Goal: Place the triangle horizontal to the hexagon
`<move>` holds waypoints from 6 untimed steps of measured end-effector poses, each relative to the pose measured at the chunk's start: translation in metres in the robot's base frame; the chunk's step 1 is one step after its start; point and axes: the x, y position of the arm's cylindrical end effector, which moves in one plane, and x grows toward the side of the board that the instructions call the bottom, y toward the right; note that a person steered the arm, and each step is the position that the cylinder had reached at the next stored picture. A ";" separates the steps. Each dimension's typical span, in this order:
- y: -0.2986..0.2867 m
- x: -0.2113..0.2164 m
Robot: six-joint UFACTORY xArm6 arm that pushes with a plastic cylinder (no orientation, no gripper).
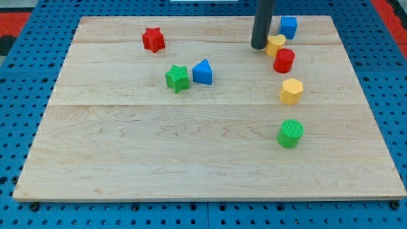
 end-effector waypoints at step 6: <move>-0.099 0.096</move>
